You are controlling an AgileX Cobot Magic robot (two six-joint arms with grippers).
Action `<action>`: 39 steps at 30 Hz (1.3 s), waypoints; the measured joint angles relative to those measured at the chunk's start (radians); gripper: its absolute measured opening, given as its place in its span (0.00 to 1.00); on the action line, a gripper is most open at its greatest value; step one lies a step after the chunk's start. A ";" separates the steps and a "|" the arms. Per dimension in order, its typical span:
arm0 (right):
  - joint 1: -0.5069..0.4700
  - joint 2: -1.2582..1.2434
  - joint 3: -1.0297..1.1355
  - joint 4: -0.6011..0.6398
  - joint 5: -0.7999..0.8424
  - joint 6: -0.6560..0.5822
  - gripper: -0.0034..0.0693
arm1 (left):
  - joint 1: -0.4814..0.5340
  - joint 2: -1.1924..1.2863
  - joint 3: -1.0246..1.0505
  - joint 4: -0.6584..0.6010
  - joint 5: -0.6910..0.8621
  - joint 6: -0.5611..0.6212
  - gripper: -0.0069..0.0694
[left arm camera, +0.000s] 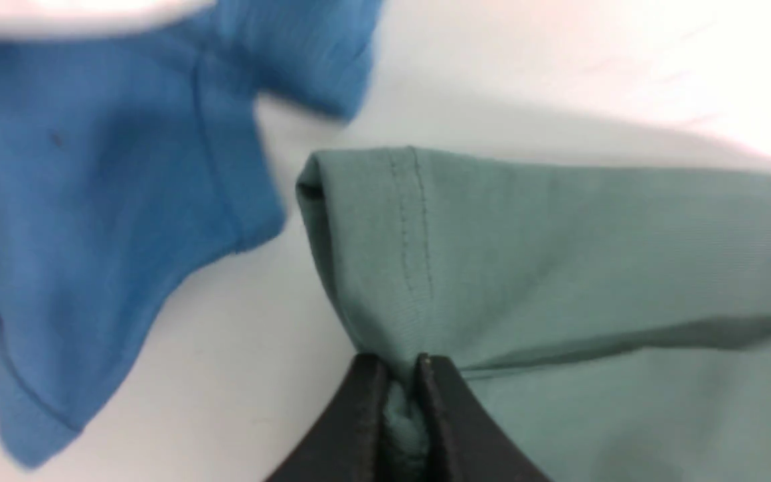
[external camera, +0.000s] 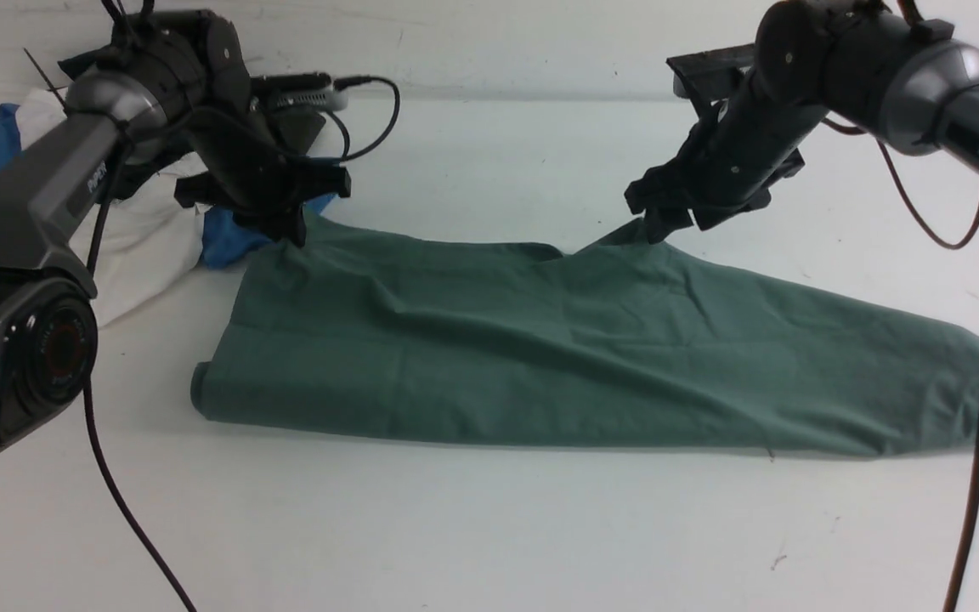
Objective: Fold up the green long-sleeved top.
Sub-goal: Use both arms to drag the lower edge of the fabric forward and fold it over the upper edge
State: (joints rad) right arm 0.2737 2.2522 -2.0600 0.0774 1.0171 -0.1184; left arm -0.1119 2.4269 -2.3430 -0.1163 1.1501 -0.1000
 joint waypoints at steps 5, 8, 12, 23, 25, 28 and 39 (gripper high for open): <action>0.000 0.011 -0.001 0.005 -0.109 -0.003 0.62 | -0.008 -0.053 0.000 0.001 -0.011 0.002 0.13; 0.000 0.047 -0.003 0.005 -0.150 -0.003 0.62 | -0.008 -0.063 0.000 0.004 -0.016 0.005 0.13; 0.000 0.094 -0.003 0.005 -0.169 -0.003 0.62 | -0.008 -0.063 0.000 0.014 0.003 0.008 0.13; 0.000 0.121 -0.003 0.070 -0.185 -0.010 0.62 | -0.010 -0.020 0.000 0.127 0.032 0.008 0.17; 0.000 0.121 -0.003 0.071 -0.185 -0.011 0.62 | -0.010 -0.002 0.000 0.132 0.031 0.008 0.21; 0.000 0.121 -0.003 0.072 -0.186 -0.011 0.62 | -0.010 0.039 0.000 0.138 0.029 0.008 0.31; 0.000 0.121 -0.003 0.072 -0.186 -0.014 0.62 | -0.010 0.088 0.000 0.166 -0.010 0.008 0.47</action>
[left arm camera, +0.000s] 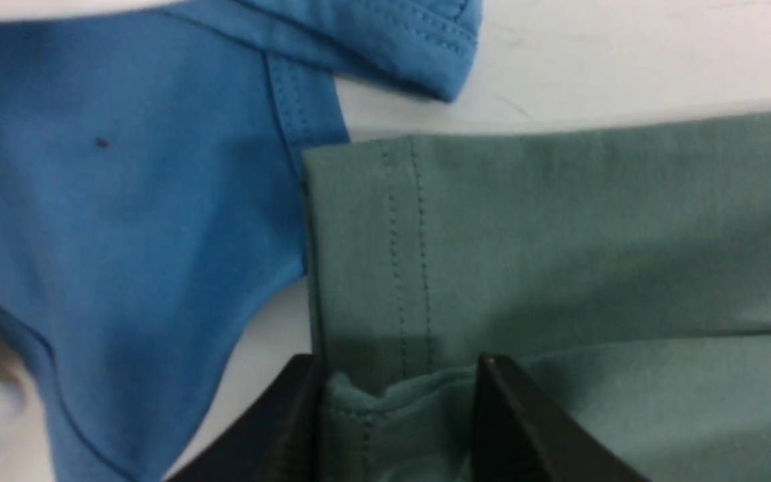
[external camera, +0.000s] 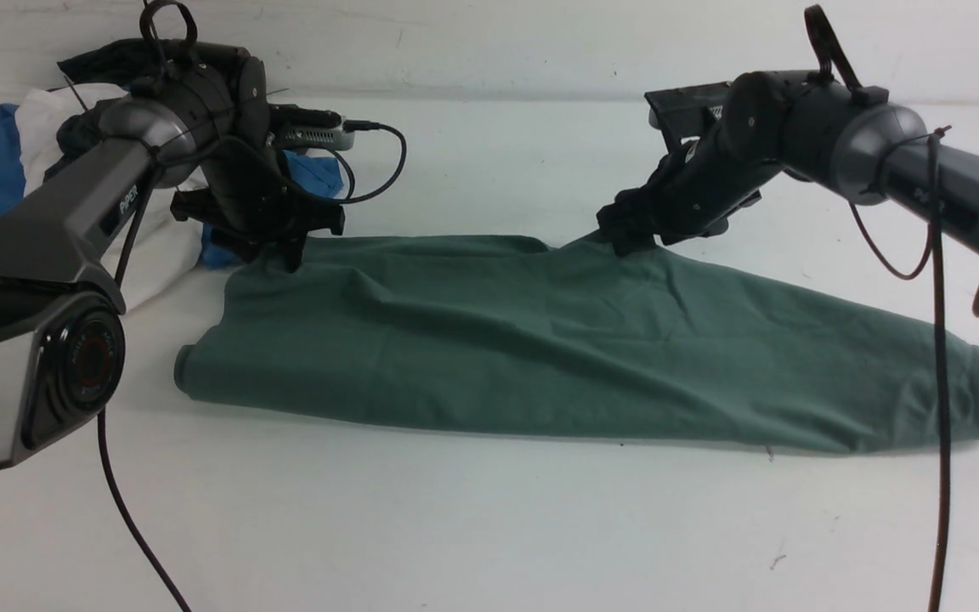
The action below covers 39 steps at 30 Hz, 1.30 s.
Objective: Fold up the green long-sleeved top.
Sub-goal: Use both arms to drag the lower edge of the fabric forward and fold it over the upper edge
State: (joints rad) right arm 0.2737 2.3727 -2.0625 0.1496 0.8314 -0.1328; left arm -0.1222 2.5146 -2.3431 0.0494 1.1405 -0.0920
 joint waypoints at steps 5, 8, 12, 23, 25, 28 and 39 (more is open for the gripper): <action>0.000 0.000 0.000 0.000 0.000 -0.001 0.62 | 0.000 -0.023 0.000 0.001 -0.020 0.000 0.47; 0.000 0.000 0.000 0.000 0.000 -0.001 0.62 | -0.001 -0.038 0.000 0.021 -0.040 0.006 0.47; 0.000 0.000 0.000 0.000 0.000 -0.001 0.62 | -0.001 -0.038 -0.001 0.039 -0.048 0.032 0.47; 0.000 0.000 0.000 0.001 0.000 -0.001 0.62 | -0.001 -0.006 -0.001 0.005 -0.038 0.078 0.36; 0.000 0.000 0.000 0.001 0.005 -0.001 0.62 | -0.001 -0.005 -0.001 0.003 -0.035 0.083 0.18; 0.000 0.000 0.000 0.001 0.006 -0.001 0.62 | -0.002 -0.006 -0.001 0.001 -0.033 0.092 0.13; 0.000 0.000 0.000 0.001 -0.005 -0.001 0.62 | -0.030 -0.150 -0.001 -0.004 -0.046 0.117 0.13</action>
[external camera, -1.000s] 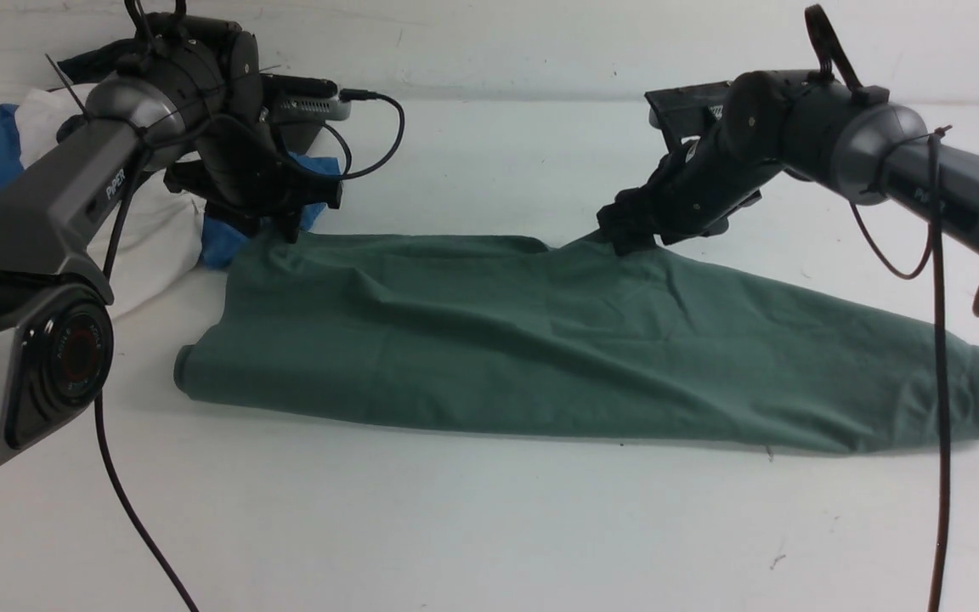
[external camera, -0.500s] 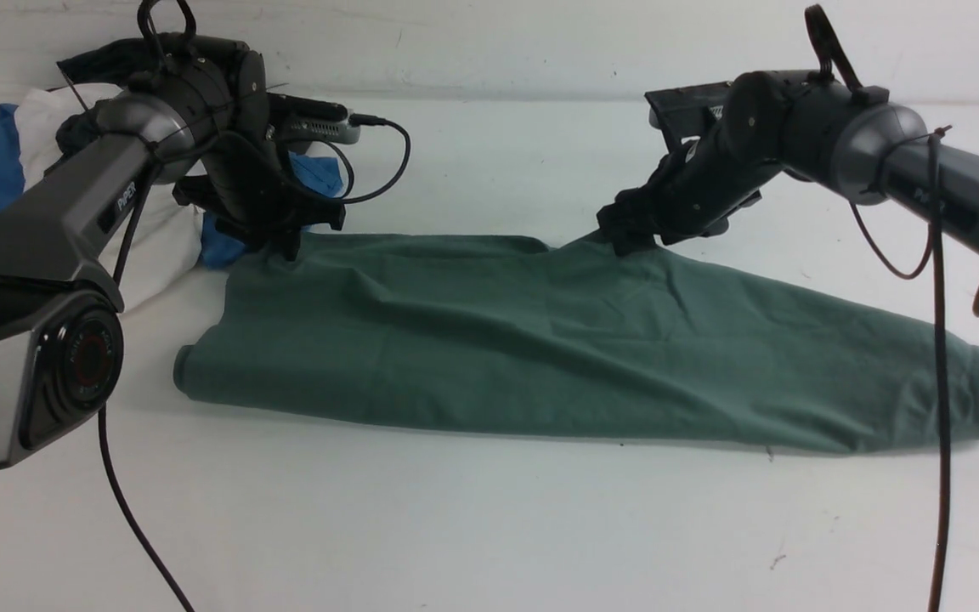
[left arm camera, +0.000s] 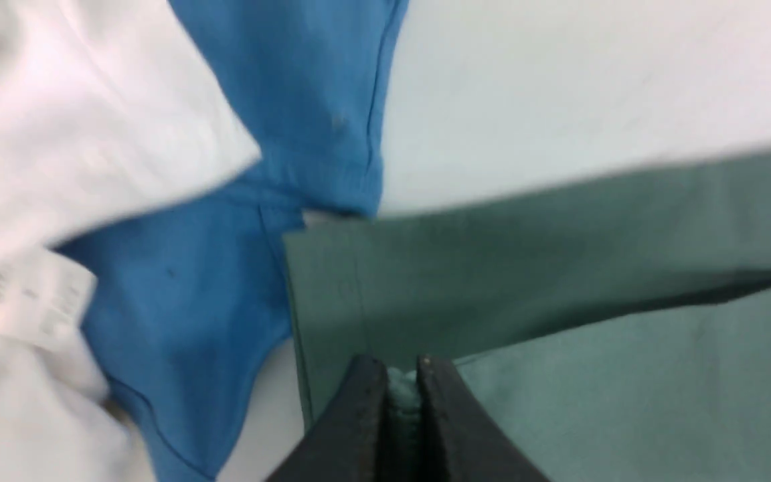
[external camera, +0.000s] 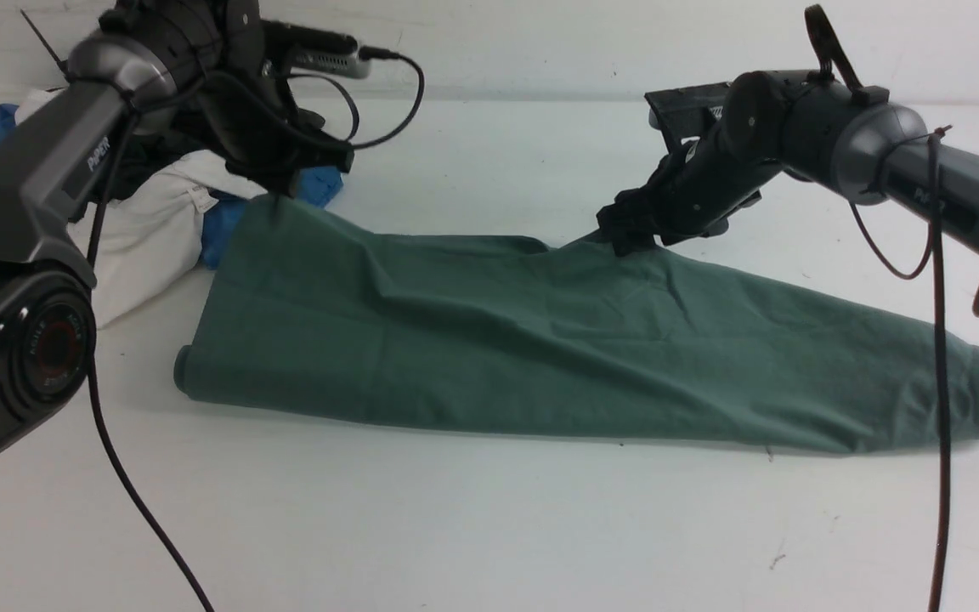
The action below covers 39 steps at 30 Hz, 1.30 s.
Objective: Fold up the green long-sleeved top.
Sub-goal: Use both arms to drag the lower edge of the fabric forward and fold it over the upper edge
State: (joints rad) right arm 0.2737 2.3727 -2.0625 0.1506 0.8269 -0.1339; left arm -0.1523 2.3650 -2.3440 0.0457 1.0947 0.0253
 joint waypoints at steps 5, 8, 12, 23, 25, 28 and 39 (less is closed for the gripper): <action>0.000 0.000 0.000 0.007 -0.039 0.000 0.62 | -0.001 -0.036 -0.001 0.000 -0.026 0.000 0.13; 0.000 0.000 0.000 0.044 -0.059 0.000 0.62 | -0.001 -0.036 -0.001 0.000 -0.027 0.000 0.13; 0.000 0.001 0.000 0.059 -0.059 -0.007 0.61 | -0.001 -0.036 -0.001 -0.001 -0.025 -0.001 0.13; -0.001 0.030 0.000 0.036 -0.037 -0.042 0.07 | -0.001 -0.040 -0.001 0.012 -0.014 -0.025 0.13; -0.004 0.007 0.000 0.019 -0.035 -0.045 0.05 | -0.001 -0.051 -0.001 0.025 -0.012 -0.058 0.13; -0.011 -0.037 0.000 0.011 -0.042 -0.044 0.05 | -0.001 -0.075 -0.001 0.061 -0.031 -0.103 0.13; -0.024 -0.026 -0.001 0.015 -0.161 -0.046 0.05 | -0.001 0.000 -0.001 0.139 -0.215 -0.145 0.13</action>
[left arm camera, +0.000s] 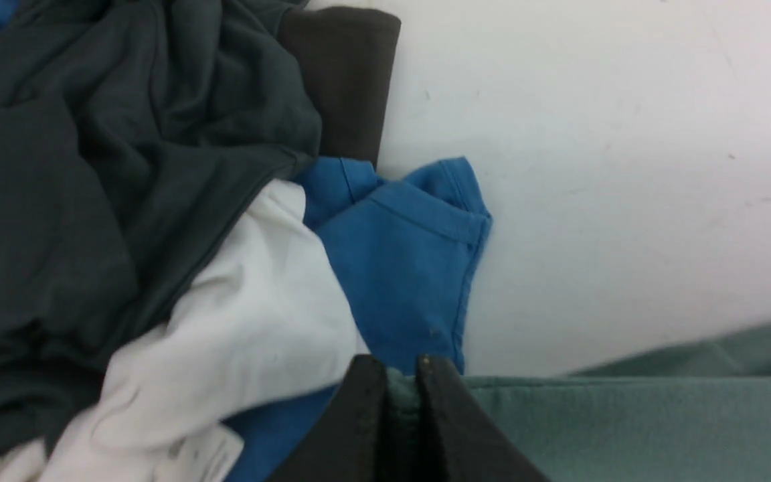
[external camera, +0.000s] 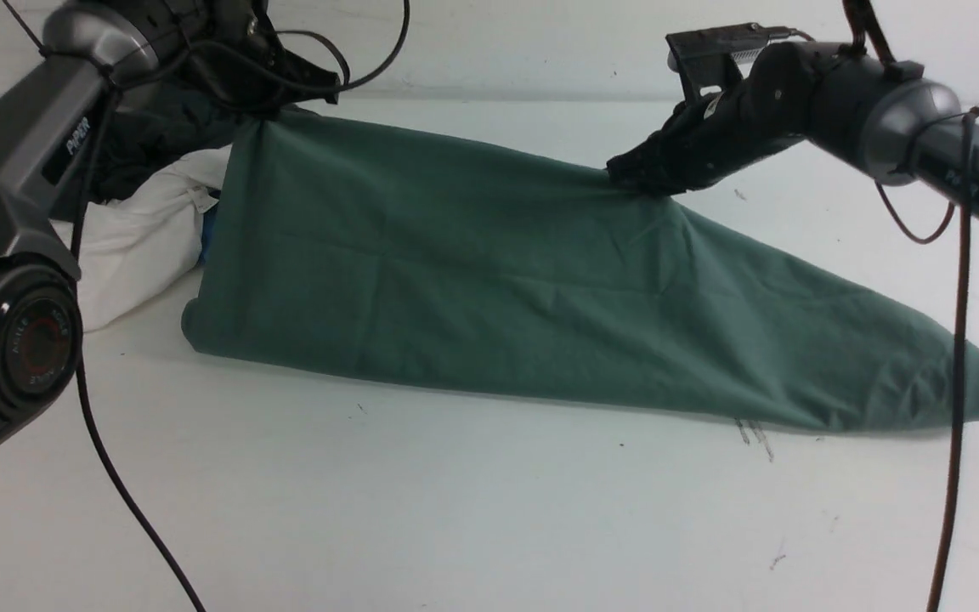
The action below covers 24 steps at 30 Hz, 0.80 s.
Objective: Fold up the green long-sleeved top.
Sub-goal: Use both arms to drag the lower edge of the fabric forward and fold it over the upper edge
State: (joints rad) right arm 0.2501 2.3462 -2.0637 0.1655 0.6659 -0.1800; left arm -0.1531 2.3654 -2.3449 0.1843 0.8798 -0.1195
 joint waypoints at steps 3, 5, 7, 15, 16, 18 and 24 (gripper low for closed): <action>0.000 0.032 0.000 0.000 -0.055 0.000 0.05 | 0.000 0.044 0.001 0.041 -0.062 -0.049 0.13; 0.000 0.044 0.000 0.000 -0.080 0.000 0.05 | 0.000 0.066 0.001 0.070 -0.090 -0.078 0.13; 0.000 0.052 0.000 0.000 -0.100 0.000 0.05 | 0.000 0.086 0.001 0.091 -0.121 -0.104 0.13; 0.000 0.087 0.000 0.004 -0.129 -0.001 0.13 | 0.001 0.140 0.001 0.117 -0.164 -0.131 0.19; 0.000 0.089 0.000 0.001 -0.133 -0.001 0.18 | 0.003 0.149 0.002 0.122 -0.164 -0.143 0.25; 0.000 0.089 0.000 0.001 -0.140 -0.001 0.28 | 0.007 0.153 0.002 0.125 -0.164 -0.162 0.34; 0.000 0.088 0.000 0.011 -0.103 0.018 0.56 | 0.011 0.147 0.002 0.143 -0.117 -0.181 0.61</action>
State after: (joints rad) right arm 0.2499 2.4338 -2.0637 0.1765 0.5629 -0.1619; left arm -0.1426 2.5120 -2.3433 0.3275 0.7631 -0.3003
